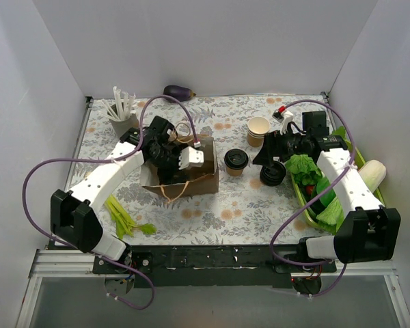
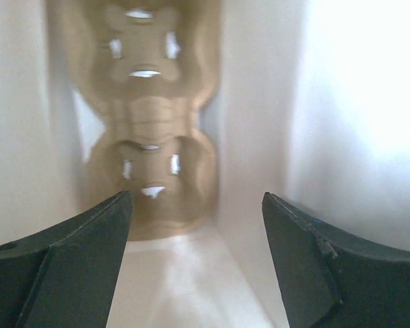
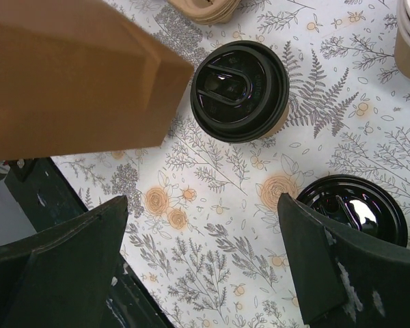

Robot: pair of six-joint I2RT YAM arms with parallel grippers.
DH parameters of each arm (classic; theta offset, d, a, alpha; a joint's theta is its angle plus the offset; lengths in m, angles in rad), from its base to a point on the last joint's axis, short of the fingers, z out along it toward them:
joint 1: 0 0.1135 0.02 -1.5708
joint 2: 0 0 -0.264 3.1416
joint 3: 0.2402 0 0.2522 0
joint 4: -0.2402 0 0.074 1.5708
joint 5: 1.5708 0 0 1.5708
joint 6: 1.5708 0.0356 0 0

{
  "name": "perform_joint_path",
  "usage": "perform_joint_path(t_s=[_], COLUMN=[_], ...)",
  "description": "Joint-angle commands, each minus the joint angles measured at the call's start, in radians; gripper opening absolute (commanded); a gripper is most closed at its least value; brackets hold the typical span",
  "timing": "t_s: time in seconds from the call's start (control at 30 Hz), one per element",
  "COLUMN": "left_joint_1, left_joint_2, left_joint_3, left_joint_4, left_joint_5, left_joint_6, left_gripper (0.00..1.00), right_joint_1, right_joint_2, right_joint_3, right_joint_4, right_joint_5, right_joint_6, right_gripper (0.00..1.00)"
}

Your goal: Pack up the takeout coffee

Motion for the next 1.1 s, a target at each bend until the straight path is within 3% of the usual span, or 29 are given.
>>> perform_joint_path(t_s=[0.0, 0.17, 0.4, 0.43, 0.63, 0.7, 0.73, 0.8, 1.07], left_joint_1=[-0.004, -0.004, -0.003, -0.004, -0.003, -0.004, -0.004, -0.004, -0.035], left_joint_2=[-0.069, -0.046, 0.034, 0.048, 0.04, 0.06, 0.068, 0.071, 0.02], left_joint_3=[0.112, 0.147, 0.21, 0.207, 0.082, 0.081, 0.089, 0.107, 0.101], left_joint_4=[-0.051, -0.08, -0.215, -0.272, -0.259, -0.245, -0.235, -0.213, -0.114], left_joint_5=[0.101, 0.15, 0.228, 0.245, 0.235, 0.238, 0.242, 0.244, 0.245], left_joint_6=[-0.071, -0.139, -0.189, -0.177, -0.246, -0.281, -0.289, -0.32, -0.372], left_gripper=[0.79, 0.84, 0.78, 0.77, 0.83, 0.86, 0.97, 0.98, 0.98], right_joint_1=[-0.005, -0.006, -0.005, 0.002, 0.104, 0.12, 0.121, 0.143, 0.262], right_joint_2=[0.029, 0.069, 0.088, 0.089, 0.06, 0.057, 0.068, 0.081, 0.195], right_joint_3=[0.06, 0.093, 0.142, 0.174, 0.287, 0.301, 0.311, 0.335, 0.38], right_joint_4=[0.016, 0.013, -0.003, -0.022, -0.119, -0.07, -0.041, 0.06, 0.185], right_joint_5=[-0.026, -0.035, -0.112, -0.141, -0.298, -0.327, -0.339, -0.341, -0.252], right_joint_6=[0.004, 0.007, 0.003, -0.011, -0.203, -0.1, -0.039, 0.101, 0.24], right_gripper=[0.98, 0.98, 0.98, 0.98, 0.98, 0.98, 0.98, 0.98, 0.98])
